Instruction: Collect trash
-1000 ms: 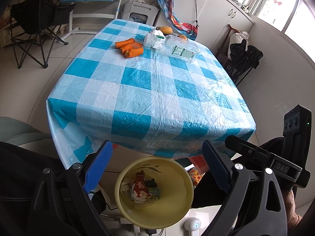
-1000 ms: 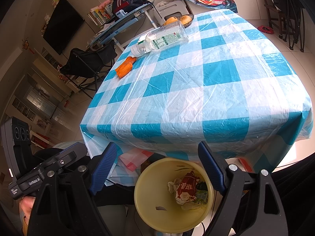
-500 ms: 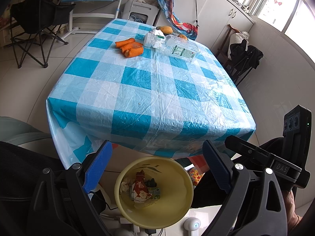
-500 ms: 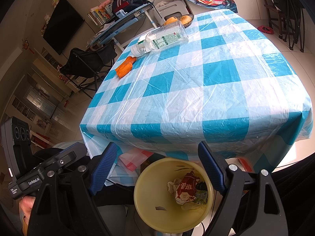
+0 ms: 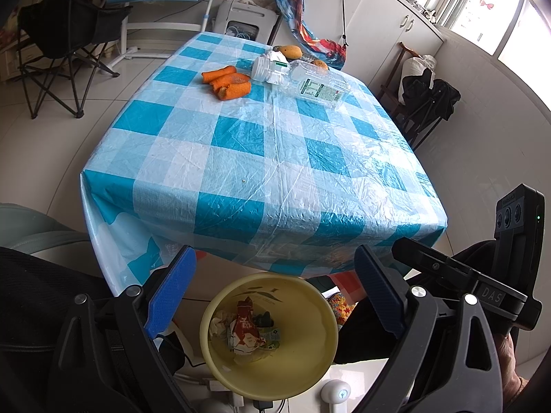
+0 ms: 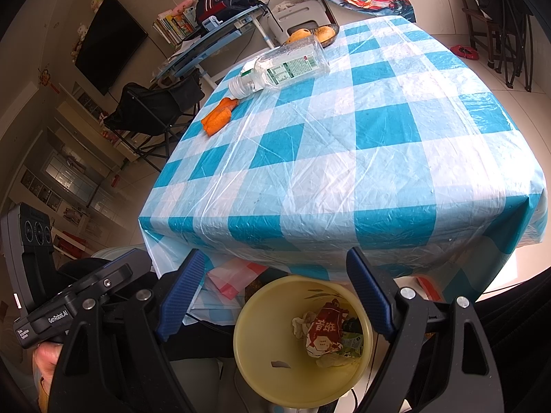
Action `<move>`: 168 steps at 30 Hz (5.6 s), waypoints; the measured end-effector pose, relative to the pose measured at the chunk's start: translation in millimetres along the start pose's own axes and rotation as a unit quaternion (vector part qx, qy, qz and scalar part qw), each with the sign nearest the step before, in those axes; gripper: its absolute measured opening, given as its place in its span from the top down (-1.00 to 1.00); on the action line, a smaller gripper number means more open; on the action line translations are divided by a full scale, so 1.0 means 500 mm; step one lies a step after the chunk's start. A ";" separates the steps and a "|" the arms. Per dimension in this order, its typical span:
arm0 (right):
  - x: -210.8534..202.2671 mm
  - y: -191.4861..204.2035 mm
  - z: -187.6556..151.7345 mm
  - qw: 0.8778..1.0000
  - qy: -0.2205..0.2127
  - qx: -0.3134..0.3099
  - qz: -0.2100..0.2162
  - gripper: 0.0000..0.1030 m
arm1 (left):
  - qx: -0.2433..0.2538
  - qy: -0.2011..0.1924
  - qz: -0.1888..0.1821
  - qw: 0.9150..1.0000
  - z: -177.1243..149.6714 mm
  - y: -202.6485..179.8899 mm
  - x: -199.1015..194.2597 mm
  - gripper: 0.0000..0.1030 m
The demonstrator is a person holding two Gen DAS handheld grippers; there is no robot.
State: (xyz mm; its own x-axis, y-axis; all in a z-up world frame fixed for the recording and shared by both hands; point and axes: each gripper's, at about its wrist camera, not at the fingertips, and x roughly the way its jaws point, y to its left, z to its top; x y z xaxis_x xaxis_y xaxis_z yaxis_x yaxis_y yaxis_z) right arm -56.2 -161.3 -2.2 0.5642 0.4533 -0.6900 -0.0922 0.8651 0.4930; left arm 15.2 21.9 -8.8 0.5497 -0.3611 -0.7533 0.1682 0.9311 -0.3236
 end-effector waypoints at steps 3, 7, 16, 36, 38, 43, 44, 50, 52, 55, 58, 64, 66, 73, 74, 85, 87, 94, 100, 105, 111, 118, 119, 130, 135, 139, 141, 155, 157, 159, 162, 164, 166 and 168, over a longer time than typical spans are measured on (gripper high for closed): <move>0.002 -0.003 -0.001 1.000 0.000 0.000 -0.001 -0.58 | 0.000 0.000 0.000 1.000 0.000 0.000 0.000 -0.74; 0.001 -0.007 -0.001 1.000 -0.001 -0.002 -0.002 -0.62 | 0.000 0.000 0.000 1.000 0.000 0.000 0.000 -0.74; 0.002 -0.008 -0.001 1.000 0.000 -0.004 -0.003 -0.62 | -0.001 0.000 0.000 1.000 0.001 0.001 0.000 -0.74; 0.003 -0.007 0.000 1.000 0.000 -0.004 -0.004 -0.62 | -0.006 -0.002 0.000 1.000 -0.003 0.002 0.001 -0.75; 0.003 -0.008 0.000 1.000 0.000 -0.005 -0.004 -0.62 | -0.006 -0.002 0.000 1.000 -0.003 0.002 0.001 -0.75; 0.003 -0.007 0.000 1.000 0.000 -0.004 -0.004 -0.62 | -0.007 -0.002 0.000 1.000 -0.002 0.003 0.001 -0.75; 0.003 -0.006 0.000 1.000 0.000 -0.004 -0.004 -0.62 | -0.007 -0.002 0.000 1.000 -0.002 0.003 0.001 -0.75; 0.003 -0.006 -0.001 1.000 0.000 -0.005 -0.004 -0.62 | -0.007 -0.002 0.000 1.000 -0.002 0.004 0.001 -0.75; 0.003 -0.006 -0.001 1.000 0.000 -0.005 -0.004 -0.62 | -0.007 -0.002 0.000 1.000 -0.002 0.004 0.001 -0.76; 0.003 -0.007 -0.001 1.000 0.000 -0.005 -0.005 -0.62 | -0.007 -0.001 0.000 1.000 -0.002 0.004 0.001 -0.76; 0.003 -0.006 -0.001 1.000 0.000 -0.005 -0.005 -0.62 | -0.007 -0.001 0.000 1.000 -0.002 0.004 0.001 -0.76; 0.001 -0.008 -0.001 1.000 0.000 -0.005 -0.005 -0.62 | -0.008 -0.001 0.000 1.000 -0.001 0.005 0.000 -0.76; 0.003 -0.005 -0.001 1.000 0.000 -0.006 -0.005 -0.62 | -0.008 -0.002 0.000 1.000 0.000 0.005 0.000 -0.76; 0.003 -0.006 -0.001 1.000 0.000 -0.007 -0.005 -0.62 | -0.011 -0.003 0.000 1.000 0.001 0.008 -0.002 -0.76; 0.003 -0.006 -0.001 1.000 0.000 -0.007 -0.005 -0.62 | -0.012 -0.003 0.000 1.000 0.000 0.007 -0.002 -0.76; 0.003 -0.006 -0.001 1.000 0.000 -0.007 -0.006 -0.62 | -0.019 -0.003 0.002 1.000 0.004 0.014 -0.004 -0.77; 0.003 -0.006 -0.001 1.000 0.000 -0.007 -0.006 -0.62 | -0.018 -0.003 0.001 1.000 0.004 0.015 -0.004 -0.77; 0.004 -0.006 -0.002 1.000 0.001 -0.008 -0.006 -0.62 | -0.020 -0.003 0.001 1.000 0.005 0.016 -0.004 -0.78; 0.005 -0.008 -0.002 1.000 0.002 -0.009 -0.007 -0.62 | -0.024 -0.004 0.001 1.000 0.008 0.021 -0.004 -0.80; 0.004 -0.017 -0.002 1.000 0.003 -0.012 -0.008 -0.62 | -0.024 -0.004 0.001 1.000 0.008 0.021 -0.004 -0.81; 0.010 -0.007 -0.005 1.000 0.005 -0.016 -0.011 -0.62 | -0.024 -0.004 0.001 1.000 0.009 0.023 -0.004 -0.82; 0.012 -0.001 -0.004 1.000 0.006 -0.019 -0.013 -0.62 | -0.025 -0.004 0.001 1.000 0.010 0.024 -0.004 -0.82; 0.011 -0.003 -0.004 1.000 0.006 -0.020 -0.013 -0.62 | -0.025 -0.004 0.001 1.000 0.010 0.024 -0.004 -0.82; 0.012 -0.001 -0.005 1.000 0.006 -0.019 -0.014 -0.62 | -0.026 -0.003 0.001 1.000 0.010 0.024 -0.003 -0.83; 0.011 -0.002 -0.005 1.000 0.006 -0.020 -0.014 -0.62 | -0.026 -0.003 0.000 1.000 0.010 0.023 -0.003 -0.83; 0.011 0.000 -0.005 1.000 0.006 -0.020 -0.014 -0.62 | -0.026 -0.003 0.000 1.000 0.010 0.025 -0.003 -0.83; 0.011 0.000 -0.005 1.000 0.006 -0.020 -0.014 -0.62 | -0.026 -0.003 0.000 1.000 0.011 0.025 -0.003 -0.83; 0.012 0.002 -0.005 1.000 0.006 -0.021 -0.014 -0.62 | -0.027 -0.003 0.000 1.000 0.010 0.025 -0.002 -0.83; 0.012 0.002 -0.005 1.000 0.006 -0.021 -0.014 -0.62 | -0.027 -0.002 0.000 1.000 0.010 0.025 -0.002 -0.83; 0.013 0.002 -0.005 1.000 0.006 -0.021 -0.015 -0.62 | -0.027 -0.002 0.000 1.000 0.009 0.024 -0.002 -0.83; 0.013 0.002 -0.005 1.000 0.006 -0.021 -0.015 -0.62 | -0.027 -0.002 0.000 1.000 0.010 0.025 -0.002 -0.83; 0.012 0.001 -0.005 1.000 0.006 -0.021 -0.015 -0.62 | -0.027 -0.002 0.000 1.000 0.011 0.025 -0.002 -0.83; 0.013 0.002 -0.005 1.000 0.006 -0.021 -0.015 -0.62 | -0.027 -0.001 0.000 1.000 0.007 0.024 0.000 -0.84; 0.012 0.001 -0.005 1.000 0.006 -0.021 -0.015 -0.62 | -0.028 -0.001 0.000 1.000 0.007 0.024 0.000 -0.84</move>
State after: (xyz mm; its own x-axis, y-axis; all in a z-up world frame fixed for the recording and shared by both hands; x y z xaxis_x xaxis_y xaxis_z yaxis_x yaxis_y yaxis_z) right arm -54.9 -157.5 -7.3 0.5570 0.4301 -0.7105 -0.1101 0.8862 0.4501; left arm 20.3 33.2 -10.7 0.5517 -0.3611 -0.7518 0.1230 0.9268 -0.3549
